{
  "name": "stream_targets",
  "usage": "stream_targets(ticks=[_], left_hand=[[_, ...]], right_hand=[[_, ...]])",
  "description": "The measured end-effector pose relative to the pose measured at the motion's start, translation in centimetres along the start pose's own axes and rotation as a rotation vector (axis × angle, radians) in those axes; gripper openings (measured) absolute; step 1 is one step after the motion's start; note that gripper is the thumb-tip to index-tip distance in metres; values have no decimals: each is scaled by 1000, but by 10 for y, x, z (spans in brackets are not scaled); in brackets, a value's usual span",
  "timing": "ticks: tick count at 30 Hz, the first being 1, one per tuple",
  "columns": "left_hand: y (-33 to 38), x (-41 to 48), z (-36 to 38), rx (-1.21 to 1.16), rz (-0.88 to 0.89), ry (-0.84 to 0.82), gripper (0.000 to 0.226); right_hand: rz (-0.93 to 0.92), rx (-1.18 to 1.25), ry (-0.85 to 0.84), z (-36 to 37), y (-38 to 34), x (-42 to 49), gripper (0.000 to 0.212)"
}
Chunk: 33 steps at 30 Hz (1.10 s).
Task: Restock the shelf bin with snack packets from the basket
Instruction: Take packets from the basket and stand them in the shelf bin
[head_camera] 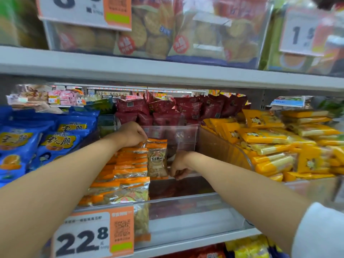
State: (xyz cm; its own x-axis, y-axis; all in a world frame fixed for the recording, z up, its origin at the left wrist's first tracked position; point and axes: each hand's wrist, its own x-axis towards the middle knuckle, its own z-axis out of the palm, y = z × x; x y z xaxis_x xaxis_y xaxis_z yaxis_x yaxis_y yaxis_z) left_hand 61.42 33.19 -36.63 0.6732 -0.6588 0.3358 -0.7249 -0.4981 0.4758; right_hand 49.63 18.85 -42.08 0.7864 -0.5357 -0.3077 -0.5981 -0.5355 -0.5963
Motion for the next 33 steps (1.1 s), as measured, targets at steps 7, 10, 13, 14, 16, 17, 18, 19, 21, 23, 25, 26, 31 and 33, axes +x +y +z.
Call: stream_targets(ticks=[7,10,13,14,16,17,18,19,21,23,25,26,31,33], left_hand=[[46,-52,-24,-42,-25,-4,19],[80,-89,-18,-46,-9,56,8],[106,-125,-6,-71,51,131,17],[114,-137,-2,-77,64,138,17],[131,-160,9,-85,104,121,14],[139,-170,16,-87,130,95,13],[148,-181,24,-91,157,61,13],[155,-189,34,-99,175,23,14],[171,-206,58,-96,176,-36,12],[188,-222,86,-65,160,-77,9],[204,-238,119,-50,161,-142,9],[210,-246,133,-51,164,-192,9],[237,-282,225,-79,174,-450,13],[247,-298,260,-90,138,-528,16]], right_hand=[[-275,-190,375,-14,-15,-68,15],[-475,-66,619,-13,9,-112,8],[-535,81,802,-12,40,-154,9],[-544,124,822,-11,52,-167,12],[-533,191,827,-10,78,-192,18],[-522,199,815,-9,92,-204,21],[-508,195,802,-8,109,-214,22],[-496,184,783,-6,126,-224,21],[-447,154,752,-2,162,-240,20],[-374,135,718,4,200,-252,23],[-281,127,678,11,241,-260,25],[-241,125,656,17,259,-261,26],[-68,172,586,52,358,-279,11],[-6,177,544,69,393,-290,15]])
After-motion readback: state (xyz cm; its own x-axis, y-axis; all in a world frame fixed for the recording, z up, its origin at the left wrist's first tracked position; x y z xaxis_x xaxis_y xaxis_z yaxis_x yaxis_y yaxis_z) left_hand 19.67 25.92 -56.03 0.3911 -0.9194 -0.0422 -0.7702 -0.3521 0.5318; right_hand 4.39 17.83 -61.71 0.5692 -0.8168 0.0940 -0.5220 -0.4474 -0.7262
